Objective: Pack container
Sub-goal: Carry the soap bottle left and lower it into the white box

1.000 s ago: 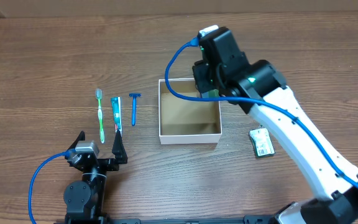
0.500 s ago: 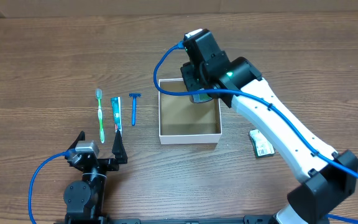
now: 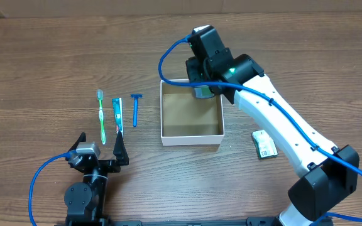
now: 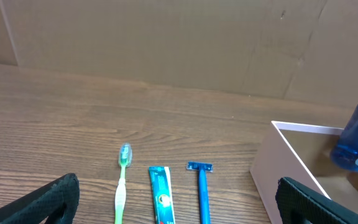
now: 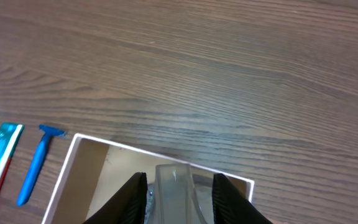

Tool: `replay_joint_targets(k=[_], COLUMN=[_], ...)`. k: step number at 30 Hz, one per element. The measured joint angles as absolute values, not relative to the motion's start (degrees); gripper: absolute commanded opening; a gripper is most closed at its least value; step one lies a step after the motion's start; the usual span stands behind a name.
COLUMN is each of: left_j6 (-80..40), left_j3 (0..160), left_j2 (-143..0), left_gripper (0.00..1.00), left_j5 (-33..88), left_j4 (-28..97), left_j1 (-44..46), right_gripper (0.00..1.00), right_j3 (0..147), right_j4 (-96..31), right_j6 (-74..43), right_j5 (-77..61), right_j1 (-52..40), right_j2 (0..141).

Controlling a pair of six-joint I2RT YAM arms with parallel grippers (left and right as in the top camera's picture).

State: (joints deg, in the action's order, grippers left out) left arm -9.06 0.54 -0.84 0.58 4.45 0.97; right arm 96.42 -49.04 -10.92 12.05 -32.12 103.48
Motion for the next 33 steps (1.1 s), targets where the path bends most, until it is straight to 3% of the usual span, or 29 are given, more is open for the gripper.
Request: replay_joint_targets(k=[24, 25, 27, 31, 33], left_j6=[-9.06, -9.06, -9.06, -9.06, -9.06], left_j3=[0.54, 0.54, 0.54, 0.54, 0.54], left_j2=[-0.84, -0.84, -0.84, -0.84, -0.84], left_gripper=[1.00, 1.00, 1.00, 1.00, 1.00], left_j5=[0.58, 0.58, 0.58, 0.58, 0.58], left_j4=[4.45, 4.45, 4.45, 4.45, 4.45], left_j1=[0.97, 0.97, 0.97, 0.97, 0.97], right_gripper=[0.28, 0.31, 0.51, 0.55, 0.67], right_j3=[86.85, 86.54, 86.21, 86.17, 86.17], right_j4=[-39.68, -39.62, -39.70, -39.48, -39.59], right_j6=[-12.21, -12.21, -11.99, -12.19, -12.19], right_j5=[12.43, 12.40, 12.51, 13.08, 12.91], right_j1=[-30.35, -29.93, -28.84, -28.12, -28.16], right_j2=[103.50, 103.50, 103.53, 103.53, 103.53])
